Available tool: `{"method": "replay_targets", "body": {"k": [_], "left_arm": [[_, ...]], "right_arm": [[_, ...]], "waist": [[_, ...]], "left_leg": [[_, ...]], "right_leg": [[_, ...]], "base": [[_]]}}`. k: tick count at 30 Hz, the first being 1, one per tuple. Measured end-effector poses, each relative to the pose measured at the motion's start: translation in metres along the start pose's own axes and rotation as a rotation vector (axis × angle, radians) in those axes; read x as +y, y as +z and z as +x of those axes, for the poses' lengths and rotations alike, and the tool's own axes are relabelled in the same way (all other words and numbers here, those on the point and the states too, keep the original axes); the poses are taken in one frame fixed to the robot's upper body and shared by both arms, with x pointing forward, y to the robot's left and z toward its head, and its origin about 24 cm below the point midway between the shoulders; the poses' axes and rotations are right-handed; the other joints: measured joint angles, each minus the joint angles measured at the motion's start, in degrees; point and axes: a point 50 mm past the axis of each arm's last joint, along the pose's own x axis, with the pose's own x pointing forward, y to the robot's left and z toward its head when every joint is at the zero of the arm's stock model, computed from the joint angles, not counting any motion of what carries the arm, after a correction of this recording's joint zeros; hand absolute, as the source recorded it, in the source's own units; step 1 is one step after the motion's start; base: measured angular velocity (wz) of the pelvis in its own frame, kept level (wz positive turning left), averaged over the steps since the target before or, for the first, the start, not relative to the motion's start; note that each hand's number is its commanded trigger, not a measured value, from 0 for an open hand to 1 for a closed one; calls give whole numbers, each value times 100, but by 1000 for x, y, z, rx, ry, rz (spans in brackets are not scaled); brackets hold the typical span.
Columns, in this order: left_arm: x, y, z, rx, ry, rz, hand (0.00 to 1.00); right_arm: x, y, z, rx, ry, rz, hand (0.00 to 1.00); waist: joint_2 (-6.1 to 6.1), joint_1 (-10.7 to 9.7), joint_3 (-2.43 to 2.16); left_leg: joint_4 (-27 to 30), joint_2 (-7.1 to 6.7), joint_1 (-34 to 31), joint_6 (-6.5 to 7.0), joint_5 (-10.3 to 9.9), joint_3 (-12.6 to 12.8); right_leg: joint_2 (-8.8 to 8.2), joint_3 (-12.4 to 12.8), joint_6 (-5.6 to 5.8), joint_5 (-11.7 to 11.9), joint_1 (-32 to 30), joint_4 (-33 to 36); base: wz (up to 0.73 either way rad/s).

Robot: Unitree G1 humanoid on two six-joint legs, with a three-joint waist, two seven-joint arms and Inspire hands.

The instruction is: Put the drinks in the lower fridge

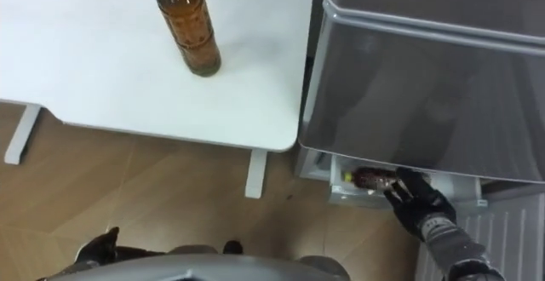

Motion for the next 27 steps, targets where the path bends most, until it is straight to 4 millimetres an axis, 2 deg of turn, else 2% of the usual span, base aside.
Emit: {"method": "replay_targets", "body": {"k": [1,3,7,13,17,19,21,27], "left_arm": [[0,-1,0,2,0,1,0],[0,-2,0,4,-4,0,0],[-3,-5,-1,11,-12,-3,0],[-4,-13,-2,34,-6,10,0],[-7,-20,-3,68,0,19,0],[-11,-23,-4,75,-6,5,0],[-11,-22,-3,75,-9,3,0],[-11,-20,-3,86,-4,13,0]], "right_arm": [[-2,-1,-1,2,0,0,0],[-11,-7,-5,17,-22,0,0],[-17,-19,-7,74,-30,-70,0],[-32,-50,-14,224,-92,-220,0],[-37,-68,-18,306,-113,-309,0],[-41,-79,-21,385,-125,-426,0],[-43,-85,-23,439,-137,-527,0],[-39,-86,-20,471,-128,-663,0]], "waist": [[7,-10,-7],[7,-17,7],[-10,-14,25],[-50,15,50],[-77,9,47],[-98,14,45],[-95,25,46],[-101,37,61]], "left_leg": [[10,1,15,2,-7,0],[30,-2,98,6,-15,3],[34,-5,161,8,-17,12],[-11,-18,284,6,-35,1],[-8,-19,304,1,-73,0],[-2,-17,306,2,-101,8],[45,-12,304,6,-149,15],[250,61,293,-9,-332,27]], "right_leg": [[0,10,0,0,16,-1],[-4,3,10,-9,100,-21],[-9,2,14,-16,166,-22],[-5,26,18,-17,303,-94],[6,108,26,-22,317,-96],[6,141,26,-22,308,-96],[10,176,27,-22,311,-91],[74,283,30,-17,316,4]], "base": [[-9],[0],[0],[0],[-7],[-7],[-9],[-12]]}}
